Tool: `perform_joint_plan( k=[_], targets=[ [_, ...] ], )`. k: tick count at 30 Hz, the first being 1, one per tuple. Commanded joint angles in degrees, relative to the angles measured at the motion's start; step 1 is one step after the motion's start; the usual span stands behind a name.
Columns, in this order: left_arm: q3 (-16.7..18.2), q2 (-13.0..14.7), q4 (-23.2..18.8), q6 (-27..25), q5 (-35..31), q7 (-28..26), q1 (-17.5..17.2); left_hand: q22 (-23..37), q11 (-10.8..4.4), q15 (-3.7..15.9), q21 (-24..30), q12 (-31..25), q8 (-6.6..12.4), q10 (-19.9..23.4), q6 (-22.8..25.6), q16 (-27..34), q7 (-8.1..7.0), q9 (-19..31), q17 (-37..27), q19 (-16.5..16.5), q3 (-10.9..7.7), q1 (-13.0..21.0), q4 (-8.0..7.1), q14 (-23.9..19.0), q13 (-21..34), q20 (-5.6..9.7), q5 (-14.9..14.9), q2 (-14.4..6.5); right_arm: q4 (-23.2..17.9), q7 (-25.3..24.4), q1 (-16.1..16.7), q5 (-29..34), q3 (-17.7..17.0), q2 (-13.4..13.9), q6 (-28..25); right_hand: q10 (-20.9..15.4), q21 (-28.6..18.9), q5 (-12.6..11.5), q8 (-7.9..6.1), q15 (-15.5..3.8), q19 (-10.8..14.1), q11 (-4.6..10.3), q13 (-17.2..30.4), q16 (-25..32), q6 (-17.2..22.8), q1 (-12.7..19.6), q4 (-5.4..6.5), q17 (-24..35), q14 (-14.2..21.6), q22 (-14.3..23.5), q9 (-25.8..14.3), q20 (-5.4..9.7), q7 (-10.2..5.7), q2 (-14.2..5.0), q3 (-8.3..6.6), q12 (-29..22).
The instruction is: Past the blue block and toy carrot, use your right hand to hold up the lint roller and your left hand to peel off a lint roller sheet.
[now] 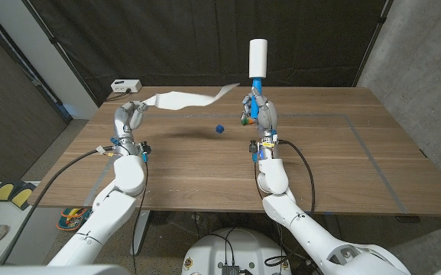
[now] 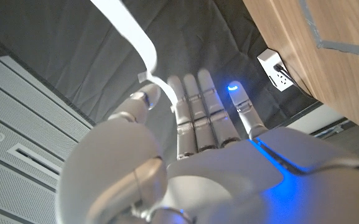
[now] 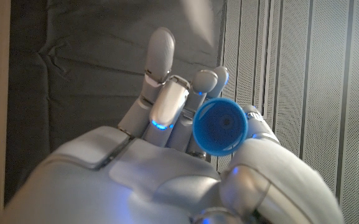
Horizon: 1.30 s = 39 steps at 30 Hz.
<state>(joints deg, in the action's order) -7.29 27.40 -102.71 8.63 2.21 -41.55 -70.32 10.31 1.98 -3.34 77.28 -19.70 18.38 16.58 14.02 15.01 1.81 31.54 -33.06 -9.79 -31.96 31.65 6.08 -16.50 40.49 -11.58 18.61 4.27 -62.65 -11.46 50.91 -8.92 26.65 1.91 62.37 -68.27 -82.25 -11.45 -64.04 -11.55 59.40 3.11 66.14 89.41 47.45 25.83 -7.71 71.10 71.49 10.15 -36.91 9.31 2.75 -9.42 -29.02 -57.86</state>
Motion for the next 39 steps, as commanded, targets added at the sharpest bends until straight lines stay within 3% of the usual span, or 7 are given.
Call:
perform_joint_plan(
  k=[1,5,10,24,26,28,39],
  targets=[
    [-2.33,6.6,-3.62,-5.64,-6.3,0.83,-1.84,-0.26,1.75,-5.28,-11.25,9.46,-8.71,-19.9,-25.01,-4.68,-4.59,-12.25,8.07,-20.19,6.93,-10.24,-1.1,17.76,-9.46,-0.57,-8.13,3.04,-3.0,0.28,1.53,-0.56,0.65,1.37,-2.56,-7.41,-0.56,-0.21,-0.25,-0.23,-0.27,-5.35,0.42,0.41,8.51,-0.05,11.77,0.09,-0.05,-0.02,-0.04,0.06,0.88,-0.76,-12.11,-0.4],
    [-2.71,7.45,-2.52,-2.47,-5.83,2.22,-1.61,-0.14,1.92,-6.28,-17.67,9.48,-8.1,-31.62,-33.26,-4.71,-7.34,-18.17,13.11,-24.09,9.88,-14.35,-1.95,27.27,-14.9,-0.59,-7.58,2.62,-2.94,0.77,1.31,-1.22,1.07,1.59,-2.93,-7.47,-0.58,-0.21,-0.33,-0.23,-0.26,-5.32,0.26,0.41,8.37,-0.05,11.77,0.09,-0.04,-0.02,-0.08,0.01,0.9,-0.77,-12.12,-0.35],
    [-3.22,7.81,-1.37,-0.17,-5.99,2.95,-1.26,-0.16,1.57,-6.01,-19.85,9.21,-7.55,-33.74,-32.51,-4.51,-9.5,-19.7,14.61,-25.49,11.12,-16.64,-2.79,29.69,-16.79,-0.62,-7.36,2.56,-4.5,-0.15,2.04,0.07,0.85,1.82,-3.63,-7.43,-0.61,-0.22,-0.41,-0.23,-0.21,-5.33,0.43,0.42,8.35,-0.06,11.76,0.09,-0.03,-0.02,-0.04,0.04,0.77,-0.77,-12.12,-0.46],
    [-4.66,9.82,0.54,3.19,-5.36,7.2,0.63,-0.1,1.11,-5.93,-21.61,7.47,-6.68,-29.12,-28.91,-3.36,-9.98,-20.84,16.78,-24.75,11.47,-17.57,-3.07,27.4,-19.22,-0.58,-7.06,1.34,-20.38,-8.71,11.18,5.57,-3.49,7.41,-18.41,-7.55,-0.69,-0.23,-0.68,-0.23,-0.16,-5.4,-0.12,0.43,8.31,0.01,11.69,0.08,0.03,-0.03,0.33,0.0,0.88,-0.83,-12.21,-0.25],
    [-4.78,10.04,2.27,7.26,-3.49,9.07,1.13,0.0,0.71,-5.07,-21.47,6.89,-6.59,-26.51,-26.96,-2.54,-10.64,-21.14,18.17,-20.95,12.31,-18.82,-3.32,24.73,-20.77,-0.27,-6.92,1.6,-22.89,-10.13,12.29,6.4,-4.11,8.6,-21.65,-7.4,-0.68,-0.23,-0.68,-0.23,-0.21,-5.37,0.16,0.43,8.36,0.04,11.68,0.08,0.04,-0.03,0.49,-0.02,0.9,-0.83,-12.22,-0.39],
    [-4.83,11.12,3.72,10.63,-0.64,12.83,1.58,-0.2,0.01,-4.01,-21.45,5.82,-5.77,-21.28,-21.22,-1.85,-11.6,-21.35,20.41,-13.93,13.34,-20.01,-3.24,20.85,-23.38,-0.25,-6.46,1.84,-24.74,-11.12,13.07,6.47,-4.47,9.61,-24.2,-7.51,-0.71,-0.22,-0.83,-0.23,-0.14,-5.24,-0.12,0.43,8.21,0.06,11.65,0.08,0.05,-0.03,0.34,0.09,1.01,-0.82,-12.23,-0.27],
    [-3.99,10.56,4.74,14.25,1.61,15.32,1.45,-0.27,-0.42,-3.77,-22.07,5.69,-5.54,-19.63,-18.12,-1.74,-12.06,-21.41,21.19,-11.95,13.7,-20.59,-3.3,19.53,-24.63,-0.41,-6.31,1.61,-32.22,-16.12,15.57,7.88,-4.28,13.95,-36.95,-7.33,-0.89,-0.23,-0.68,-0.23,0.35,-5.17,-0.25,0.46,8.32,0.37,11.44,0.08,0.26,-0.07,1.34,-0.03,1.06,-0.94,-12.48,-0.19]
  ],
)
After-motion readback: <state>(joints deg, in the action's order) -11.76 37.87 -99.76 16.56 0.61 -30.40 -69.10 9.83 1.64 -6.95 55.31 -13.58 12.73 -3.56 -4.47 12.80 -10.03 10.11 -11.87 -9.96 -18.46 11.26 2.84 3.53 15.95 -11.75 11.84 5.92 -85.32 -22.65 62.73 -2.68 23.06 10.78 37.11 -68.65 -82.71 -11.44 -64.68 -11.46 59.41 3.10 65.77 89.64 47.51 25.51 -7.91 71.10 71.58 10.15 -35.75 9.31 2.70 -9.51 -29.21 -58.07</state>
